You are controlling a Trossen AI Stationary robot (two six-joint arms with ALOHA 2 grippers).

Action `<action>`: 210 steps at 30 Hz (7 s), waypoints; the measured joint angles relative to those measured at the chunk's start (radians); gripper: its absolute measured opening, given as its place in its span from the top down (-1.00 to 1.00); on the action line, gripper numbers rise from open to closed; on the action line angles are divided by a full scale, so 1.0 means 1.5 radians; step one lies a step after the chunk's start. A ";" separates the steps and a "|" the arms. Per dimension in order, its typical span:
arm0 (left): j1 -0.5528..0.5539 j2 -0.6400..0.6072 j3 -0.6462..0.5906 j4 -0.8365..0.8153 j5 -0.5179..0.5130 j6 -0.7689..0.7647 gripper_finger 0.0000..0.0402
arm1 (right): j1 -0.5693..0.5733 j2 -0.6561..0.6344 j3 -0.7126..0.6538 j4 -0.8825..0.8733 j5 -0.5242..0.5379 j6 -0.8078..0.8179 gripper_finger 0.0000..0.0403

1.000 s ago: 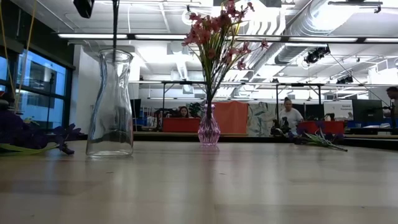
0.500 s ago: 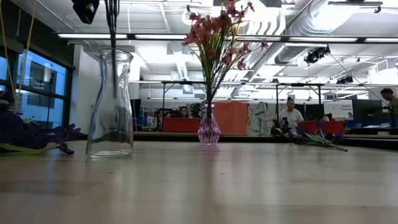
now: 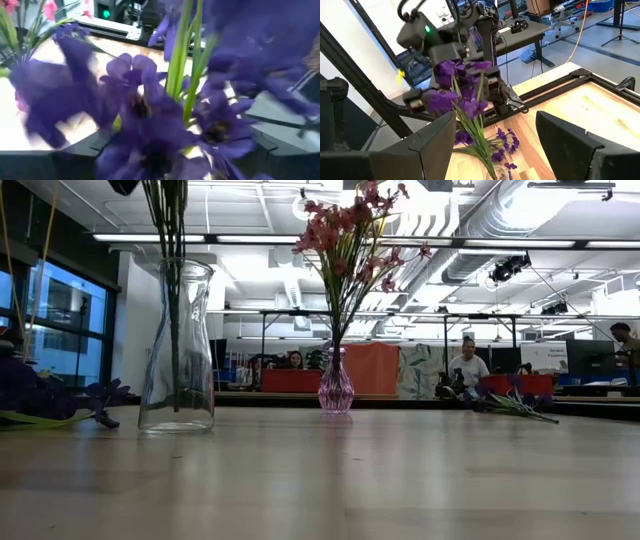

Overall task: Sort flowers into vase by color
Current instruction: Put the middle purple flowers into the transparent vase, then put the top purple flowers into the transparent vase

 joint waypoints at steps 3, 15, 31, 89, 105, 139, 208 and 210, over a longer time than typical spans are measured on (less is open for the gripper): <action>0.000 -0.004 0.041 -0.041 0.020 -0.018 -0.31 | 0.000 -0.013 0.000 -0.009 0.000 -0.001 -0.33; 0.020 -0.006 0.130 -0.055 0.037 0.018 -0.39 | 0.000 -0.032 0.000 -0.023 0.001 -0.012 -0.33; 0.223 0.000 0.262 -0.131 0.032 0.098 -0.39 | 0.009 -0.062 -0.060 -0.330 0.044 0.239 -0.33; 0.247 0.039 0.262 0.076 0.041 0.061 -0.38 | -0.519 -0.255 -0.612 -0.257 -0.012 0.259 0.96; 0.244 -0.018 0.262 0.065 0.026 0.136 -0.38 | -0.267 -0.567 -0.392 0.121 0.000 -0.033 0.99; 0.244 -0.043 0.262 0.024 0.131 0.066 -0.38 | -0.049 0.306 -0.195 0.929 -0.097 -0.180 1.00; 0.244 -0.043 0.262 0.036 0.115 0.089 -0.38 | -0.059 0.405 -0.086 0.876 -0.091 -0.114 1.00; 0.244 -0.043 0.262 0.036 0.115 0.089 -0.38 | -0.060 0.405 -0.086 0.867 -0.088 -0.111 1.00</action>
